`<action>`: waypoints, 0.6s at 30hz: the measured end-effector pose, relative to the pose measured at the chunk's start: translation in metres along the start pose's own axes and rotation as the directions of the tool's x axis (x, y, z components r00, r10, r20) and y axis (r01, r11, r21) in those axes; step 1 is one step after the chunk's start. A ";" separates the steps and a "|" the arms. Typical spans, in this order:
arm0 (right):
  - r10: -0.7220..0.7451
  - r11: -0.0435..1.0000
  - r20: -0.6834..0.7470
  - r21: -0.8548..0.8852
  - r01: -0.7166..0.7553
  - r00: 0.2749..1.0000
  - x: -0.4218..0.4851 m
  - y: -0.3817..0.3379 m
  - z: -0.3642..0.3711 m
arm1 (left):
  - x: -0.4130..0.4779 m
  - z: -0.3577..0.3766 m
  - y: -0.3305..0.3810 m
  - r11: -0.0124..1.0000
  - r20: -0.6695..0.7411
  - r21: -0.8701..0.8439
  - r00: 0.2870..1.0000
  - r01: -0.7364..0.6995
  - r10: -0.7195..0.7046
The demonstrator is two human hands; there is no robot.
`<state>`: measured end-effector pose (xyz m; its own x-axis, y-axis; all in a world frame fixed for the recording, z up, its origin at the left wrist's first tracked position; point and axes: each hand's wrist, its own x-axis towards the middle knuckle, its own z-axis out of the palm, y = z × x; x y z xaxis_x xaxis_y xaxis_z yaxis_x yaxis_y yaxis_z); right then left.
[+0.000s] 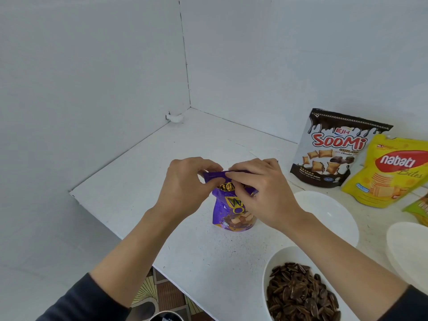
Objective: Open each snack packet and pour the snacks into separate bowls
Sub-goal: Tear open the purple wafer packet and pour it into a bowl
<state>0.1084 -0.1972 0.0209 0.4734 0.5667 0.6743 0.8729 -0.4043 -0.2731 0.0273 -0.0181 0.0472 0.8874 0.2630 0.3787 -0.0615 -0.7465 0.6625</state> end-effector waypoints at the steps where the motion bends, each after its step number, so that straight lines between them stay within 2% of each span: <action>1: 0.002 1.000 0.005 -0.003 -0.001 1.000 0.001 -0.001 0.000 | 0.000 0.000 0.000 1.000 0.003 -0.007 1.000 0.002 -0.002; 11: -0.028 0.999 0.037 -0.019 0.029 0.999 0.005 -0.001 -0.001 | 0.002 -0.003 -0.004 0.996 0.046 -0.061 0.997 0.063 -0.060; 18: -0.015 1.000 0.078 -0.001 0.015 0.997 0.009 -0.002 -0.005 | 0.002 -0.004 -0.002 0.999 0.038 -0.041 0.999 0.034 -0.033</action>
<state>0.1102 -0.1947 0.0309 0.4677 0.6270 0.6229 0.8800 -0.3964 -0.2617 0.0273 -0.0138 0.0489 0.9057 0.2639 0.3317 -0.0497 -0.7111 0.7014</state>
